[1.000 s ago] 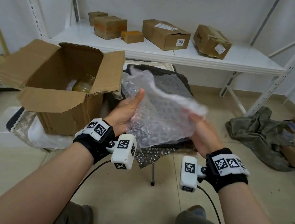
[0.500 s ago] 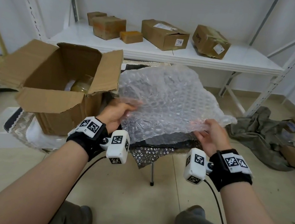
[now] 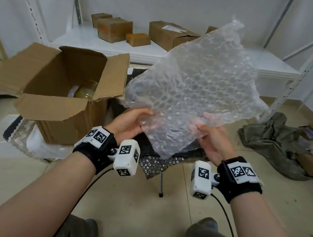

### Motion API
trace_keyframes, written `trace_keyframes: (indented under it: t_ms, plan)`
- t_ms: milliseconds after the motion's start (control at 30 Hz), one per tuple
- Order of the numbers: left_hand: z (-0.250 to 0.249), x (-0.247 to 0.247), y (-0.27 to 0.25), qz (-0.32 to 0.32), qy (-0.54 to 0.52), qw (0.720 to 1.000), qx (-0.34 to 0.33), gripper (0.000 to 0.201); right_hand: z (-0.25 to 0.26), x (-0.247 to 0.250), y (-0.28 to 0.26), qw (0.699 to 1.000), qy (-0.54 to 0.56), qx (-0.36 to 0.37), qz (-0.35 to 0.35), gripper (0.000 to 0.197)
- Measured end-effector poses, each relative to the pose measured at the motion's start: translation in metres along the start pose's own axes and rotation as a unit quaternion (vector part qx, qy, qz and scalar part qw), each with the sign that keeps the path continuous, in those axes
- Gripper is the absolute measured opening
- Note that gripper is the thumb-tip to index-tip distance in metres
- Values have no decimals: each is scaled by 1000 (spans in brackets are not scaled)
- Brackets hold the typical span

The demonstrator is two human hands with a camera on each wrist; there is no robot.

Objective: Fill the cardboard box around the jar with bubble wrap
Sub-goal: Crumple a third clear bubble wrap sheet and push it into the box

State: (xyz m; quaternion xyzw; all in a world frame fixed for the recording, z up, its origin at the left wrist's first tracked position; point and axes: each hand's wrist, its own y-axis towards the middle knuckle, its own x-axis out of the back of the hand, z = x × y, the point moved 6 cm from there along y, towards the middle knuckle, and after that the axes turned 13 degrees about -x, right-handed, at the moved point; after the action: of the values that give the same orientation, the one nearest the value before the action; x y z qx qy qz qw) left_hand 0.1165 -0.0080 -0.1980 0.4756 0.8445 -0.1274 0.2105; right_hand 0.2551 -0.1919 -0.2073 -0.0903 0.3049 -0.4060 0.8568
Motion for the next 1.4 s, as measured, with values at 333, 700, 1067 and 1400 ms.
trace_keyframes:
  t_ms: [333, 700, 1067, 1400]
  plan:
    - [-3, 11, 3, 13, 75, 996, -56, 44, -1, 42, 7, 981, -82, -26, -176, 13]
    - [-5, -41, -12, 155, 196, 964, -95, 50, -8, 7, -1, 996, -64, -44, -37, 23]
    - [29, -79, -32, 385, 459, 798, -68, 67, -15, -10, -3, 982, -180, -46, 16, 57]
    - [-3, -20, -6, 56, 326, 943, -30, 63, -7, -15, -12, 985, -169, -12, 26, 35]
